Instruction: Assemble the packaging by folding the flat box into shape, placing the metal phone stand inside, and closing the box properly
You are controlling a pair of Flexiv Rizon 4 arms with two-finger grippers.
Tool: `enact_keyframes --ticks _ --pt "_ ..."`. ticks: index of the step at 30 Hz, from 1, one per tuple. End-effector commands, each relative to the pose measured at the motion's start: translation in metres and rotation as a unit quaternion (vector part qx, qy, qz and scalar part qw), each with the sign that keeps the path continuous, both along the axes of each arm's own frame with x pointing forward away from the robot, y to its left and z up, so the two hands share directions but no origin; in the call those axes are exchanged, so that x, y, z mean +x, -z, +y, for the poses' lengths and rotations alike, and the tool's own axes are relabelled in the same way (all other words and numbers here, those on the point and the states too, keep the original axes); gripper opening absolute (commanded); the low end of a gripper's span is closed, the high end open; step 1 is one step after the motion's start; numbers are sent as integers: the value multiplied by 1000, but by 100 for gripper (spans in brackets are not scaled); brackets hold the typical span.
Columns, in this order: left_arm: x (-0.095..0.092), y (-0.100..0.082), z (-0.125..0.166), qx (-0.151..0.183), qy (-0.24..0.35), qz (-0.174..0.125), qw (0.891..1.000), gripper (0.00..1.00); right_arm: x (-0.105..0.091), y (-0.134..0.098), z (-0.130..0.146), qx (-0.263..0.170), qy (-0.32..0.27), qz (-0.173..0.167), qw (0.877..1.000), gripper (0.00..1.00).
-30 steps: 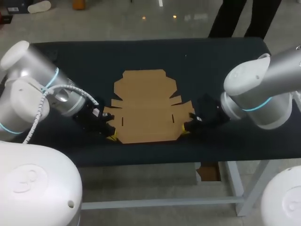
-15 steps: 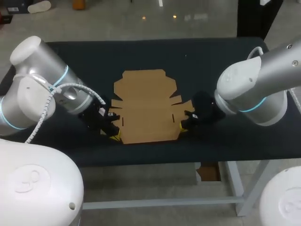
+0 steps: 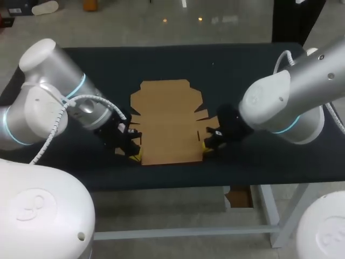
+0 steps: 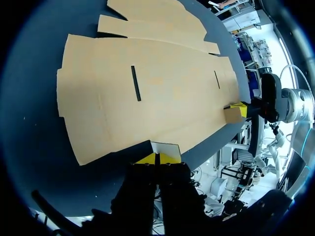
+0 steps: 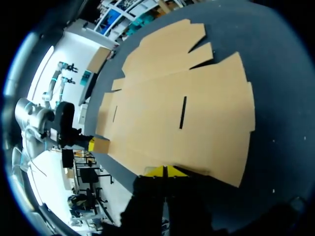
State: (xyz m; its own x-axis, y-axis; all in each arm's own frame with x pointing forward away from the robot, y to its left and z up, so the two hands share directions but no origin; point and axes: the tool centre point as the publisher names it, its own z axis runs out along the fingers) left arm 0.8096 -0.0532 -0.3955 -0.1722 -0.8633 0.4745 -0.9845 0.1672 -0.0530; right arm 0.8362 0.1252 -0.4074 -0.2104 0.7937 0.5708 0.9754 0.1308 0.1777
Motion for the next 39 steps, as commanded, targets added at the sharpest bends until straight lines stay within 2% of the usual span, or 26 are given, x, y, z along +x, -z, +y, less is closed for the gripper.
enact_keyframes --ticks 1,11,23,39 --pt "2 0 -6 6 1 1 1000 0 -1 -1 5 -20 4 -3 1000 0" --pt "-1 -2 -14 12 7 -5 1000 0 -5 -3 6 -45 11 -8 999 0" --pt "-1 -1 -24 24 5 -12 1000 0 -9 1 9 -49 8 -7 999 0" --pt "-5 3 -29 34 -12 -23 999 0 -17 -1 9 -61 11 -24 998 0"
